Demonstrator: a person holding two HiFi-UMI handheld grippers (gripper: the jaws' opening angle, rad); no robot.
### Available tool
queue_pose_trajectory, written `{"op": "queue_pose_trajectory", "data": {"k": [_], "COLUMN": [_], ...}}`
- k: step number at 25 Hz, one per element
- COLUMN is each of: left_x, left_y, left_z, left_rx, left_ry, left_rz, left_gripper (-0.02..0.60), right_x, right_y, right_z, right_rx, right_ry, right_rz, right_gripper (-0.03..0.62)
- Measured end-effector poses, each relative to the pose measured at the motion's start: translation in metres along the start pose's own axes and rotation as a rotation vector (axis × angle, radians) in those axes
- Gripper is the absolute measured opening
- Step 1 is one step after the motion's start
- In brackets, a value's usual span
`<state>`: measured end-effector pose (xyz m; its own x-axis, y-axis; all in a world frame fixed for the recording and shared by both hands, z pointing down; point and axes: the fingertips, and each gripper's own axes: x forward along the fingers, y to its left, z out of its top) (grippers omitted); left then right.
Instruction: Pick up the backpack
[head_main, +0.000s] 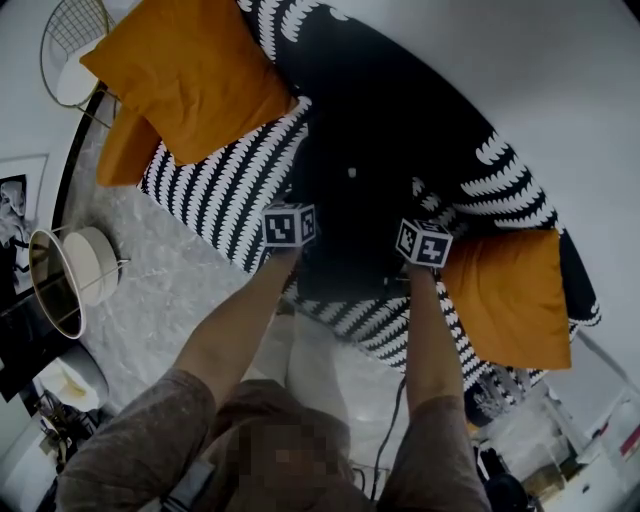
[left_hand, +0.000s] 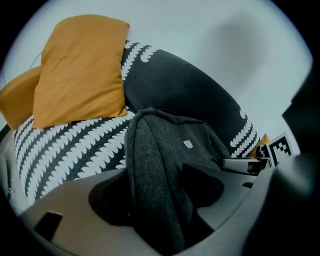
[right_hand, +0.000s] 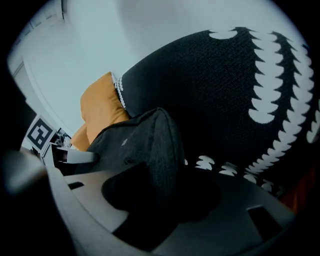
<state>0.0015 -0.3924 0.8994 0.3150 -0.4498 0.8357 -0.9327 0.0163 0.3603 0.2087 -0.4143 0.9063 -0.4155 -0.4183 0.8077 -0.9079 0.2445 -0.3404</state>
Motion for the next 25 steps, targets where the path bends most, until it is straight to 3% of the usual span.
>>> {"op": "queue_pose_trajectory", "data": {"k": [3, 6, 14, 20, 25], "left_x": [-0.005, -0.01, -0.045, -0.095, -0.17], "left_y": [-0.012, -0.018, -0.036, -0.072, -0.113], "left_z": [0.002, 0.004, 0.0, 0.038, 0.082], "left_rx": [0.108, 0.164, 0.192, 0.318, 0.435], "left_ry": [-0.007, -0.017, -0.028, -0.114, -0.203], "left_rz": [-0.019, -0.042, -0.097, -0.173, -0.232], "left_gripper": [0.191, 0.124, 0.087, 0.084, 0.083], "right_x": [-0.005, -0.012, -0.058, -0.122, -0.2], "right_y": [0.008, 0.017, 0.036, 0.055, 0.085], "right_z": [0.0, 0.001, -0.004, 0.015, 0.052], "right_rx": [-0.036, -0.045, -0.016, 0.046, 0.055], "right_ry": [-0.007, -0.02, -0.117, -0.265, -0.381], "right_rz": [0.023, 0.035, 0.021, -0.007, -0.036], "right_gripper": [0.135, 0.086, 0.074, 0.071, 0.069]}}
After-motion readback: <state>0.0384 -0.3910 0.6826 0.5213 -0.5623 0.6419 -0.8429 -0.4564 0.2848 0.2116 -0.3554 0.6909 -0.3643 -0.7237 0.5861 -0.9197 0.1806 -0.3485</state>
